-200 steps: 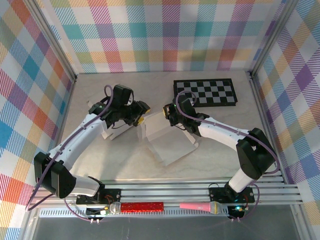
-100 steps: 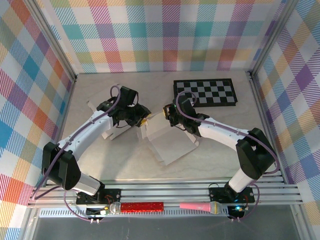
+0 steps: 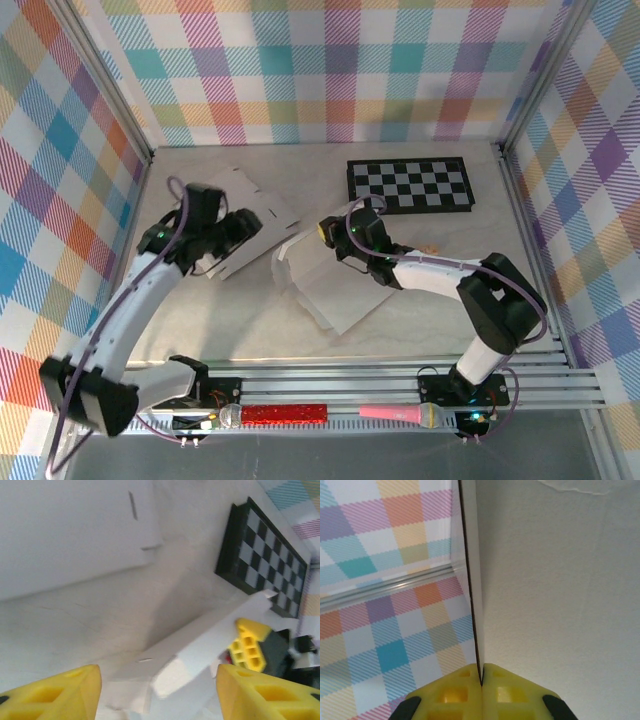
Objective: Fold the paper box
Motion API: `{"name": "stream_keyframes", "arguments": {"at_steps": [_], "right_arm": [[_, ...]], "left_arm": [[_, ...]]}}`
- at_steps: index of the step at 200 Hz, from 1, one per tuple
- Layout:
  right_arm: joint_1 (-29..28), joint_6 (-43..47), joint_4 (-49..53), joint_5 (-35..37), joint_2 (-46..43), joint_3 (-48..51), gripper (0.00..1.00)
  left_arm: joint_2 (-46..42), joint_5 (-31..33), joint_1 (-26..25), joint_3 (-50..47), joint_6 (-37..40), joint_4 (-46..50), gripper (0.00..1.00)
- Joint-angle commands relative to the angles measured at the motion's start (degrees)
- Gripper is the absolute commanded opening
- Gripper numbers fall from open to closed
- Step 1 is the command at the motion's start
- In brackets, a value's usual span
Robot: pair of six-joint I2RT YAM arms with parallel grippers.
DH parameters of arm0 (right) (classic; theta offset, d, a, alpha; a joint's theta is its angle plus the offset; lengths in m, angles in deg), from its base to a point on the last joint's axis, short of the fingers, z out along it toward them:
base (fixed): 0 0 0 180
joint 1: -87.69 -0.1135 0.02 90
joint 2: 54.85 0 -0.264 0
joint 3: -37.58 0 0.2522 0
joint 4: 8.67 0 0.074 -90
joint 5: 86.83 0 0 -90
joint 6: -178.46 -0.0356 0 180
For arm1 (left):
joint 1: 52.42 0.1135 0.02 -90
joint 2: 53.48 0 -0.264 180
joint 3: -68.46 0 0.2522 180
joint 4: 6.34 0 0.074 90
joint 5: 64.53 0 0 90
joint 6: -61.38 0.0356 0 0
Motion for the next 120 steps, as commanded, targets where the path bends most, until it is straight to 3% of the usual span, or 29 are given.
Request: {"name": "stream_keyframes", "arguments": {"at_steps": [1,69,120], "right_arm": [[-0.8,2.4,-11.5,-1.9,2.4,1.8,0.0],[-0.9,5.1,-21.2,-5.7,5.5,9.9,0.0],[-0.8,4.5,-25.2,-6.9,5.3,8.1,0.0]], "left_arm": [[-3.1,2.1,3.4,-7.0,7.2,3.2,0.56],[-8.3,-1.6,3.9,-22.2,13.2,-9.4,0.33],[-8.8,-3.8,3.3,-25.9,15.1,-12.3,0.32]]}}
